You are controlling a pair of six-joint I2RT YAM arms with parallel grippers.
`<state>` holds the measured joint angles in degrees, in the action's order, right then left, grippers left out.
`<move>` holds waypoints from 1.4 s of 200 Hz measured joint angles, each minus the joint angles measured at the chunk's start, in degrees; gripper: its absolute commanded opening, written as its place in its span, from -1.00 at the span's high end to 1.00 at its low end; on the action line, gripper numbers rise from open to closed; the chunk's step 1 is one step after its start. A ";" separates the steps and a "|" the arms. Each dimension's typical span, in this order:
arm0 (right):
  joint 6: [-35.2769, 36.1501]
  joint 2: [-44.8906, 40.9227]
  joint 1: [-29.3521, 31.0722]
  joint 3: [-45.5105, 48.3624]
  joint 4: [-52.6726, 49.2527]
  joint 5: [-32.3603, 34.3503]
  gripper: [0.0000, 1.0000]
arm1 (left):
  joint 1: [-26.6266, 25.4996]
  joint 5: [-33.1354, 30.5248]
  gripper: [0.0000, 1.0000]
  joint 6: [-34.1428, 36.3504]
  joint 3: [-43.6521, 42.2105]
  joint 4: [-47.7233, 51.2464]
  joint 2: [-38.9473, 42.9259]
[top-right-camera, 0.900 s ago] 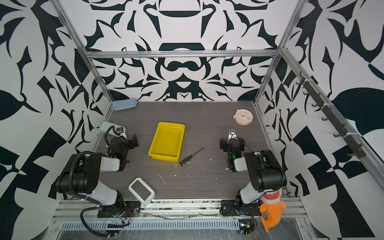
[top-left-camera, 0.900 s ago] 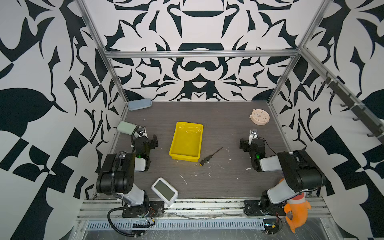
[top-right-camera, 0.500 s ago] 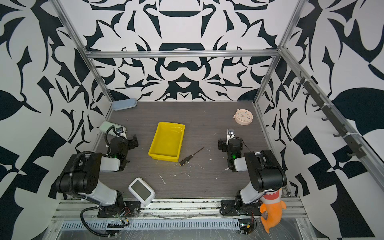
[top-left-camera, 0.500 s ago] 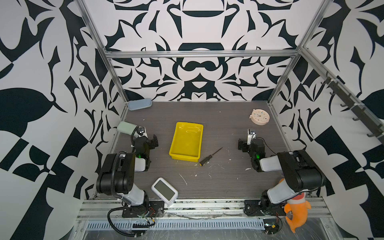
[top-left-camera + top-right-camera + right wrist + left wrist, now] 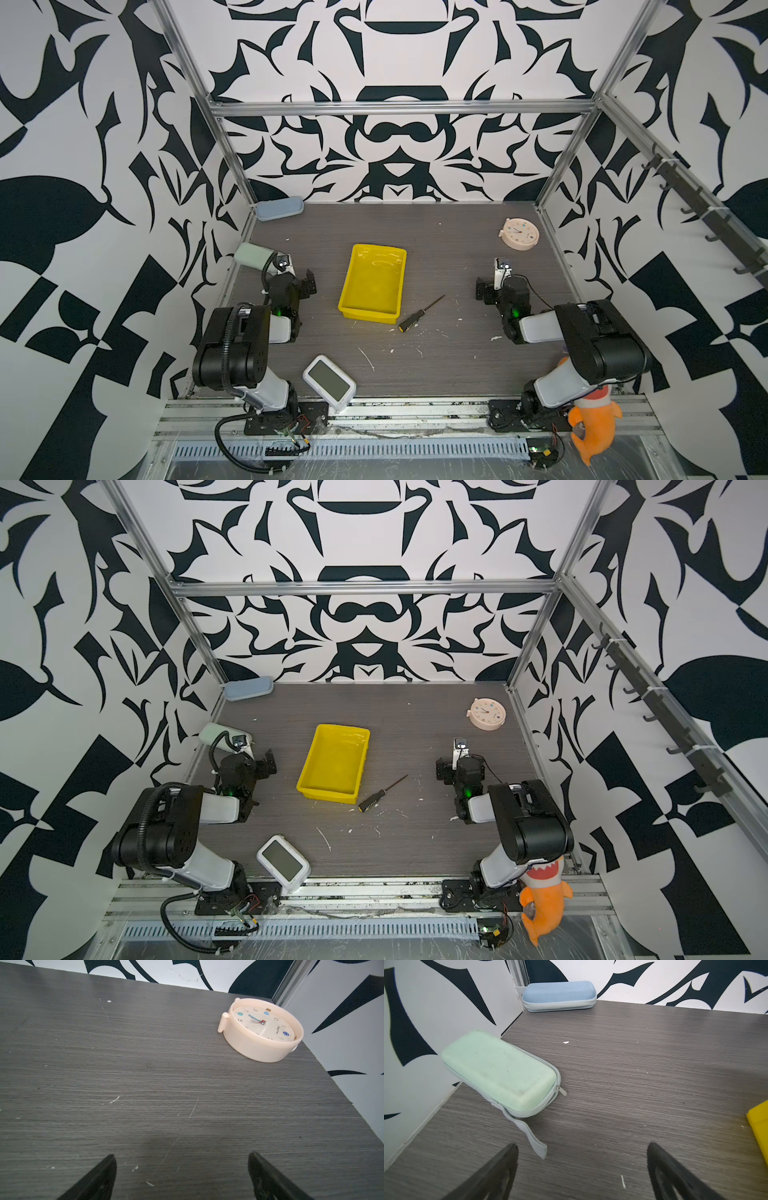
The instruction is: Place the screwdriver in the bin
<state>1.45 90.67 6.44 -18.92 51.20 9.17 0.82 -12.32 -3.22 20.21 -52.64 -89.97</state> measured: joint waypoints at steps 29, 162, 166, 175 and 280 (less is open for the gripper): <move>0.02 0.00 0.00 0.00 0.00 0.00 -1.00 | 0.00 0.11 -0.99 -0.07 0.00 0.04 0.00; -11.45 -27.93 0.39 -10.93 -32.22 -1.27 -1.00 | -2.19 0.76 -0.99 0.04 1.90 12.81 15.06; -12.66 -28.55 0.42 -11.65 -34.21 -1.70 -0.99 | -2.34 0.07 -0.99 -0.04 3.08 14.97 15.61; -15.89 -29.66 0.42 -13.79 -40.15 -2.54 -0.99 | -2.51 -1.38 -0.99 -0.59 5.73 20.04 16.59; -39.98 -21.62 -1.38 -14.64 -67.98 8.15 -0.99 | -2.45 4.24 -0.99 -22.03 10.03 63.01 44.94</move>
<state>-38.52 69.06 5.06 -33.56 -16.78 17.32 -1.63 -8.08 -25.26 30.24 10.37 -45.04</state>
